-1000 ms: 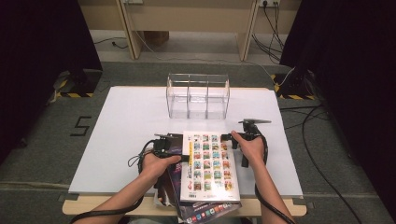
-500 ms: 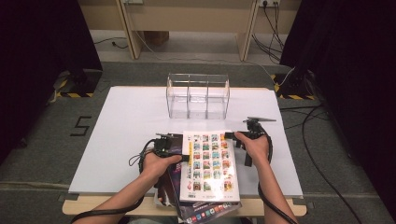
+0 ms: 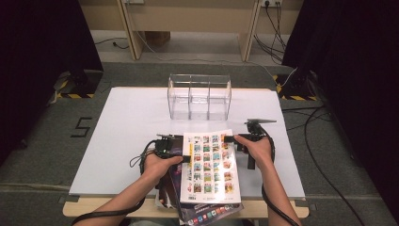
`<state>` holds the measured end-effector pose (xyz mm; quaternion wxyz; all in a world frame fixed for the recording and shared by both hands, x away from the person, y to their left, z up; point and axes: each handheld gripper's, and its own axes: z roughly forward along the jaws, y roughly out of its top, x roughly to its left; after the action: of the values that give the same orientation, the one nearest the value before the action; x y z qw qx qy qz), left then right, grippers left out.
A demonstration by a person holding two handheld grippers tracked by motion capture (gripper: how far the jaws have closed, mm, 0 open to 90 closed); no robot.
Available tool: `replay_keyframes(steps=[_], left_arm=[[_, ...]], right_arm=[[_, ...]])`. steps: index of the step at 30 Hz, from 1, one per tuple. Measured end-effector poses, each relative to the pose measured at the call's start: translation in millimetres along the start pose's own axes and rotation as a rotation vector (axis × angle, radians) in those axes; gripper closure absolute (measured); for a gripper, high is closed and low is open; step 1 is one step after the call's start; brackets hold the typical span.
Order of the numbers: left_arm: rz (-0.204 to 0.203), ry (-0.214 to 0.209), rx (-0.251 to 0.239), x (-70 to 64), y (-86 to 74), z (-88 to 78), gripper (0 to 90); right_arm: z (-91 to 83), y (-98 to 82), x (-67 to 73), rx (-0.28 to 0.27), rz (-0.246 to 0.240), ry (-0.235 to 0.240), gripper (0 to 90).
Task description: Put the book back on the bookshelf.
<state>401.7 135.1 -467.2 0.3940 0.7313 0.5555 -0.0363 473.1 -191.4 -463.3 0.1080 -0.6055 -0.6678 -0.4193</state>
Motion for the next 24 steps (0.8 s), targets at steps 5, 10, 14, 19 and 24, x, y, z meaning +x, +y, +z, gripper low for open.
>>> replay_keyframes(steps=[5,10,14,19,24], left_arm=[[-0.002,-0.003,0.000,0.4,-0.2,-0.1,56.5],[-0.009,-0.004,-0.004,0.8,-0.6,-0.2,56.6],[-0.029,-0.017,-0.002,4.2,0.1,-1.4,57.0],[-0.028,-0.018,-0.003,4.5,0.1,-1.7,57.0],[-0.028,-0.018,-0.005,4.9,-0.1,-1.9,57.1]], right_arm=[[-0.3,0.4,0.3,0.007,-0.005,-0.001,59.0],[-0.5,-1.0,-1.5,-0.006,-0.016,0.007,60.9],[-4.1,-0.9,0.9,-0.044,-0.008,0.057,70.6],[-7.6,0.5,4.3,-0.041,0.027,0.093,72.5],[-8.9,5.0,9.5,-0.030,0.004,0.104,71.4]])
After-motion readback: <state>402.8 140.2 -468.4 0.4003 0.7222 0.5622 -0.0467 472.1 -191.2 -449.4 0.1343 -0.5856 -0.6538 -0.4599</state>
